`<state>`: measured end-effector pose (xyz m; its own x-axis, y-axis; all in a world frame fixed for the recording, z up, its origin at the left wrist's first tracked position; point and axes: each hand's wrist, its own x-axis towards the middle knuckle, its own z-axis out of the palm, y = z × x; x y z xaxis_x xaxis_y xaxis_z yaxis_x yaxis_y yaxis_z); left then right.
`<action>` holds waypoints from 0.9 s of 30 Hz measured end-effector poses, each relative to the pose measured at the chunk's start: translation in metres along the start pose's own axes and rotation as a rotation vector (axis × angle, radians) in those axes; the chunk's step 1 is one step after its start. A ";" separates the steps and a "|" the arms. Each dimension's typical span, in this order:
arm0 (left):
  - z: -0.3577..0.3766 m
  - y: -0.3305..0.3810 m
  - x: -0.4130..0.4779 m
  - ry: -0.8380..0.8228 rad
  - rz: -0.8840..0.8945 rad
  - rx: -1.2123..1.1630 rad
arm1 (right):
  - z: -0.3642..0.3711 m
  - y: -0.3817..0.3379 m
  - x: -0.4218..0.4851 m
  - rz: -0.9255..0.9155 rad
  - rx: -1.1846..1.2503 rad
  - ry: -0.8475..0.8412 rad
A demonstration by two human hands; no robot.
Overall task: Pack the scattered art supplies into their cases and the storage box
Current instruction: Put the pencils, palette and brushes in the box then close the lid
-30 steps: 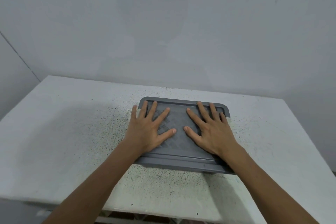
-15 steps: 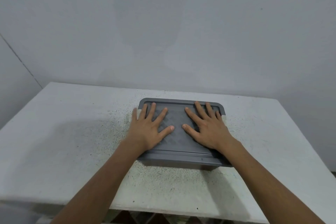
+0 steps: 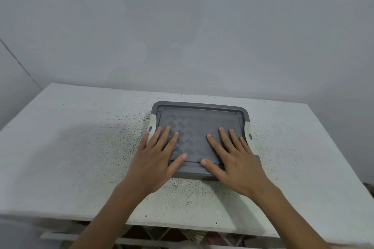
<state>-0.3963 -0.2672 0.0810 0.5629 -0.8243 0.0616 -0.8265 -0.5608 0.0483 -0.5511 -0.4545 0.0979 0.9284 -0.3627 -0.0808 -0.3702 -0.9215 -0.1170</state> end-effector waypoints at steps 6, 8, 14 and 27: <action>0.005 -0.001 0.003 0.026 0.013 0.043 | 0.003 -0.003 0.000 0.006 -0.051 0.060; 0.004 0.000 0.001 0.040 0.010 0.040 | 0.001 -0.003 0.000 0.013 -0.057 0.045; 0.005 0.001 -0.018 0.102 -0.014 -0.043 | 0.005 -0.013 -0.017 0.100 -0.080 0.175; 0.015 0.013 -0.040 0.138 -0.066 -0.038 | 0.025 -0.020 -0.038 0.123 -0.086 0.286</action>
<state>-0.4293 -0.2427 0.0645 0.6137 -0.7655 0.1932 -0.7882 -0.6082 0.0942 -0.5797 -0.4187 0.0788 0.8528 -0.4848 0.1940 -0.4873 -0.8724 -0.0381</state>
